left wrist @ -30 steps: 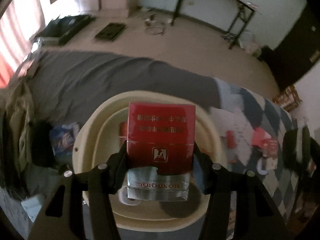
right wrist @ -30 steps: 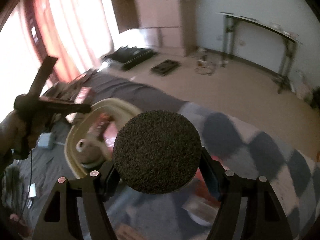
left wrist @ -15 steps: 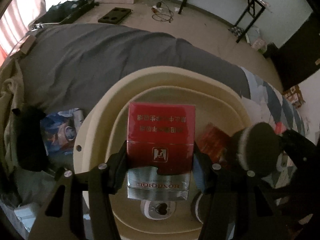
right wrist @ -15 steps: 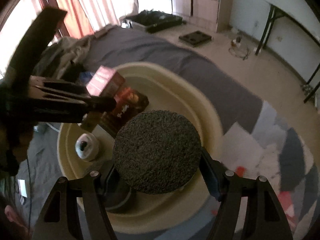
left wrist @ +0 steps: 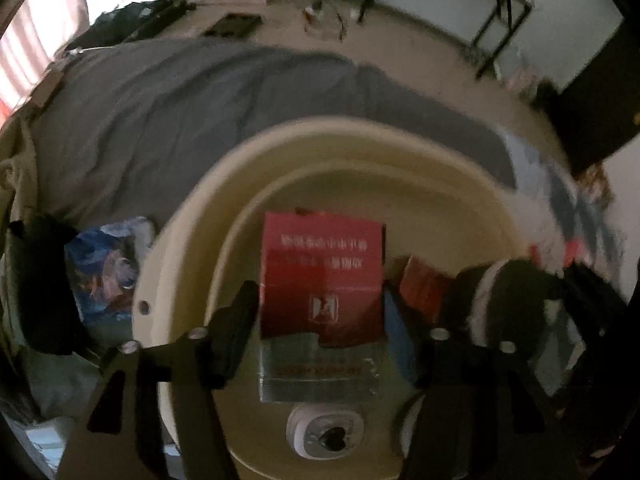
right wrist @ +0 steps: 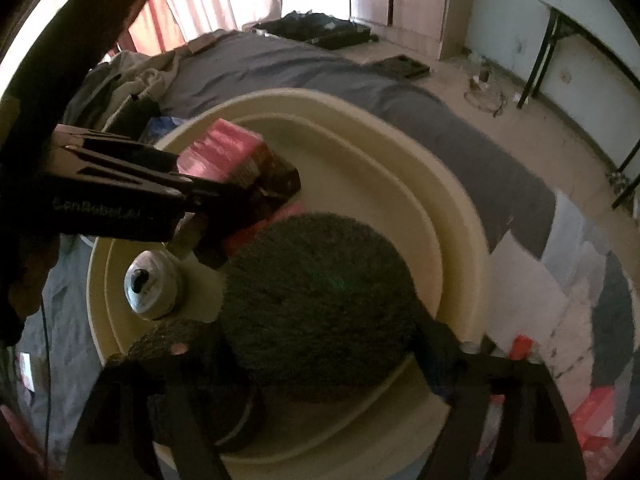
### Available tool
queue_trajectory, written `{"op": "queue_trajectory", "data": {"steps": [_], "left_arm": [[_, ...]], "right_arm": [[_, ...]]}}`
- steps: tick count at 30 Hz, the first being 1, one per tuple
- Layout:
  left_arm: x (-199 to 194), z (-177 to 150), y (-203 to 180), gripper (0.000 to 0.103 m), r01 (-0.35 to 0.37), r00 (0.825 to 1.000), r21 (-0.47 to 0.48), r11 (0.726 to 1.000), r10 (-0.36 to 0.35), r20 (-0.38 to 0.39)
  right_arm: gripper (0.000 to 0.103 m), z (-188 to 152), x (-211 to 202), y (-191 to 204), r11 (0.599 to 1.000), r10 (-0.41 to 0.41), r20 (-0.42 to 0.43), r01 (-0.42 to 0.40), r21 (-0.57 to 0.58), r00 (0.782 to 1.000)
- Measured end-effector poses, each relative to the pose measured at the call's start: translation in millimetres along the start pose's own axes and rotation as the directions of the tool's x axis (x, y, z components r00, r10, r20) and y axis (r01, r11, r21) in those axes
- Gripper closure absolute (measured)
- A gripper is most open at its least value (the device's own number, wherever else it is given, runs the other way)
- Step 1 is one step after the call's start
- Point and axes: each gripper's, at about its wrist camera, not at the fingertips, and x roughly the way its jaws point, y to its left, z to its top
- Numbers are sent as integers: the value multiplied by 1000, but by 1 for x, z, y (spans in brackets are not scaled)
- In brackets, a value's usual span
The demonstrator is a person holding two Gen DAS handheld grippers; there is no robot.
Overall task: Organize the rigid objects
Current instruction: 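Open both tools and withdraw them from the basin, then grasp the red lighter with the left tool while the right tool grasps the red QR-code box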
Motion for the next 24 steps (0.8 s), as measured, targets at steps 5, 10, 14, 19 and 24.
{"op": "queue_trajectory", "data": {"steps": [5, 10, 14, 19, 24], "left_arm": [[-47, 3, -10, 0, 17, 992, 5, 1000, -18, 123], [-66, 1, -61, 0, 42, 991, 87, 995, -53, 124], [-53, -4, -123, 0, 89, 992, 171, 981, -103, 74], [-5, -15, -194, 0, 106, 994, 184, 977, -104, -22], [42, -6, -226, 11, 96, 993, 116, 989, -87, -78]], "right_arm": [[0, -11, -48, -16, 994, 20, 87, -30, 109, 996], [0, -60, -118, -63, 964, -88, 196, 34, 265, 977], [0, -122, -155, -112, 888, -285, 157, 200, 413, 946], [0, -182, -156, -152, 787, -329, 43, 249, 564, 943], [0, -203, -150, -153, 755, -316, 60, 213, 620, 947]]}}
